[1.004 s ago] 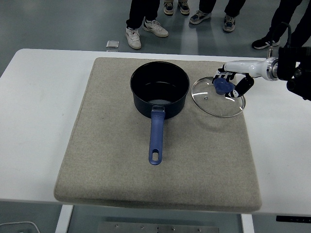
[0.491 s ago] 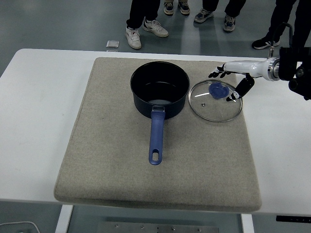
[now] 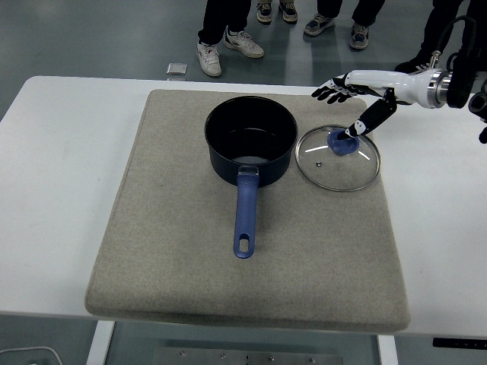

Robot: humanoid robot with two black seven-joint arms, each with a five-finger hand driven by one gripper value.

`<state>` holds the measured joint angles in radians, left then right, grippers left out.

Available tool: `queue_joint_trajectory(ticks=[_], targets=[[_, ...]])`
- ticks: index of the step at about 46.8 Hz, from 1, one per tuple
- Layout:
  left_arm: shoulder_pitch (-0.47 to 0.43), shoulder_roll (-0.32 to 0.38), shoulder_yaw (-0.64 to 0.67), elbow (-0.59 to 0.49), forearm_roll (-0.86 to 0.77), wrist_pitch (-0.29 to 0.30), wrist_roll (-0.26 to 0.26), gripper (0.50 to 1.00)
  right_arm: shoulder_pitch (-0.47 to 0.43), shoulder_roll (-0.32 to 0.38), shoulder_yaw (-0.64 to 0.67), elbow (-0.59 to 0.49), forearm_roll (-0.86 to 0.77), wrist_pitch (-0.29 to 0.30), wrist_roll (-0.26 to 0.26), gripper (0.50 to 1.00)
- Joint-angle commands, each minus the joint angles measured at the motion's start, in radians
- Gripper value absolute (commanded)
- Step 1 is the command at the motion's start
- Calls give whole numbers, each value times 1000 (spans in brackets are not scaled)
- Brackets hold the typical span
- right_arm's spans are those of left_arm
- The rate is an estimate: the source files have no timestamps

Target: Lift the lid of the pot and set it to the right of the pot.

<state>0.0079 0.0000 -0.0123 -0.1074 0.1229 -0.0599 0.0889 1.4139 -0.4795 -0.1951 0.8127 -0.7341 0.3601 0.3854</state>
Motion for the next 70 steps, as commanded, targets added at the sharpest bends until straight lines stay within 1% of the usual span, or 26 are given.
queue_joint_trajectory(ticks=[1,7,16,20,27,29,33,35,40,44,49,52,55,65,70], targets=[[0,0,0,0,0,0,0,1000,-12,-5,26,-1,94,16,-2,895],[0,0,0,0,0,0,0,1000,-39,-1,33,-9,252,16,-8,895],[0,0,0,0,0,0,0,1000,-82,12,40,-9,541,8,-13,895],[0,0,0,0,0,0,0,1000,-99,13,68,-10,622,10,-13,895],[0,0,0,0,0,0,0,1000,-142,18,135,-20,711,11,-20,895],[0,0,0,0,0,0,2,1000,-162,25,155,-29,746,14,-37,895],[0,0,0,0,0,0,0,1000,-193,42,184,-53,818,16,-94,895],[0,0,0,0,0,0,0,1000,-204,53,192,-67,847,16,-112,895],[0,0,0,0,0,0,0,1000,-220,64,218,-96,936,16,-117,895],[0,0,0,0,0,0,0,1000,-230,65,237,-98,1027,14,-123,895],[0,0,0,0,0,0,0,1000,-234,70,238,-98,1124,2,-161,895],[0,0,0,0,0,0,0,1000,-242,78,240,-98,1165,-10,-168,895],[0,0,0,0,0,0,0,1000,-244,79,240,-98,1190,-36,-169,897],[0,0,0,0,0,0,0,1000,-251,78,235,-98,1182,-102,-172,899],[0,0,0,0,0,0,0,1000,-251,78,232,-98,1181,-119,-210,901]])
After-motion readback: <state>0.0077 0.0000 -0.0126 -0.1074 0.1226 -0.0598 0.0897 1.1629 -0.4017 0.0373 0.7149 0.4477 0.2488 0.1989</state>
